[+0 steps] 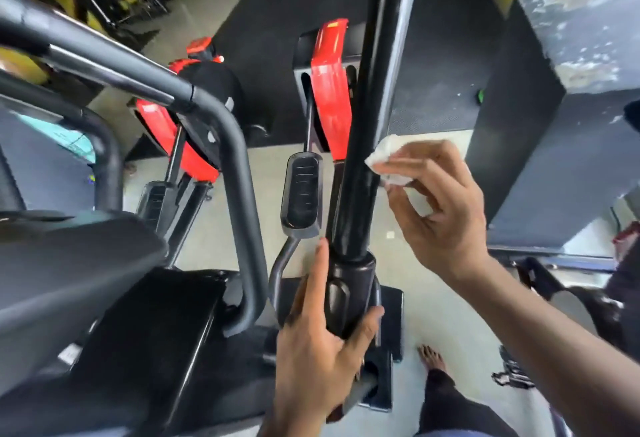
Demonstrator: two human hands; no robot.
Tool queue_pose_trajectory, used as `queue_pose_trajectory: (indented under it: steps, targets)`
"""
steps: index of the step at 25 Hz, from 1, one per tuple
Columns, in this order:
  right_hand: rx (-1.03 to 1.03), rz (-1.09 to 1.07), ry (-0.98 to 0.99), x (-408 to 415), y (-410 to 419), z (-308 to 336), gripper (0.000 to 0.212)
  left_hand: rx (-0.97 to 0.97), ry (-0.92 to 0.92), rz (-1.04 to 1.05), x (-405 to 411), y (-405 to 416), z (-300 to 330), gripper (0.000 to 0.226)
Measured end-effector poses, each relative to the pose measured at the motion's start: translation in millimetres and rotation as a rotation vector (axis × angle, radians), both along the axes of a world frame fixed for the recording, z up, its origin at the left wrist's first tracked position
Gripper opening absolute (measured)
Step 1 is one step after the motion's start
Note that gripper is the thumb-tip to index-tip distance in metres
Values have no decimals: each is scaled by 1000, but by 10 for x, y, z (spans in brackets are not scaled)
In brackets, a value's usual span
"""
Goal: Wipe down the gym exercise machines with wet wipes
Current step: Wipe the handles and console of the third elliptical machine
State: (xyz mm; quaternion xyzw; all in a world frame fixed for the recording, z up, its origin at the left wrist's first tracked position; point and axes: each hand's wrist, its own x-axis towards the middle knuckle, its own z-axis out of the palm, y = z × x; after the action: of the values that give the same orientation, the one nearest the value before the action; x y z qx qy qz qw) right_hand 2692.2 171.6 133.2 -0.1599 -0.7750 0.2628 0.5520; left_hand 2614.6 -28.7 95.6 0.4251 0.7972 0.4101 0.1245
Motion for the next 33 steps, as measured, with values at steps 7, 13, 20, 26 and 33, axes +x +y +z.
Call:
queue_pose_trajectory:
  steps: [7, 13, 20, 26, 33]
  targets:
    - [12, 44, -78, 172, -372, -162, 26, 122, 62, -55, -50, 22, -87, 100]
    - [81, 96, -199, 303, -668, -288, 28, 95, 23, -46, -78, 27, -129, 108]
    - [68, -120, -75, -5, -192, 248, 18, 84, -7, -65, -77, 28, -80, 103]
    - [-21, -114, -14, 35, -274, 217, 16, 95, -71, -71, -83, 12, -55, 98]
    - [203, 2, -213, 194, -389, -65, 27, 124, -65, -82, -82, 20, -68, 95]
